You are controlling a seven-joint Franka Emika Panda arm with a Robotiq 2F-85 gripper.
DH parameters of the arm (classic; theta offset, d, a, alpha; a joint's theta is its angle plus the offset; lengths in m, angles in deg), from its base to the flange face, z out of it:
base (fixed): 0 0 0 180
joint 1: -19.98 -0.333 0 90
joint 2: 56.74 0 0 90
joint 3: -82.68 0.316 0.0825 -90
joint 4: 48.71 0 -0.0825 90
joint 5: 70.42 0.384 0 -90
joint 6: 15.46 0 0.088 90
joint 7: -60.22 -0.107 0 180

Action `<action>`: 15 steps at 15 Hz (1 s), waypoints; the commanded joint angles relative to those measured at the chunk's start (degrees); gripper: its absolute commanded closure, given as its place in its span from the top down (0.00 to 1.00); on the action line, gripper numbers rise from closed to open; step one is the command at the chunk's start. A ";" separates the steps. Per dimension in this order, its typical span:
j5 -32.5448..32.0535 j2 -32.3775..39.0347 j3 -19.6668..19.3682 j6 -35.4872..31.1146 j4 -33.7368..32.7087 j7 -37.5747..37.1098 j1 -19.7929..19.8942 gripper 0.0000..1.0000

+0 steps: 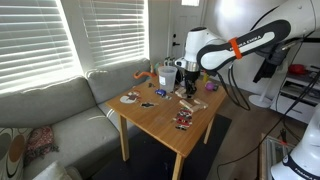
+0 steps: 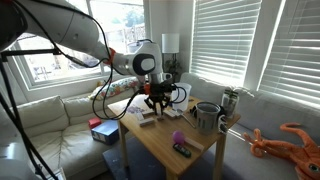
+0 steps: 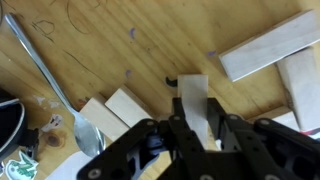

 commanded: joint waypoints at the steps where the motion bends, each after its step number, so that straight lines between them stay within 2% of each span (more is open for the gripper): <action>1: 1.46 0.40 -0.23 2.72 -0.97 2.55 -0.12 0.07; 15: 1.41 0.74 -0.13 4.41 -1.67 3.68 -0.19 0.07</action>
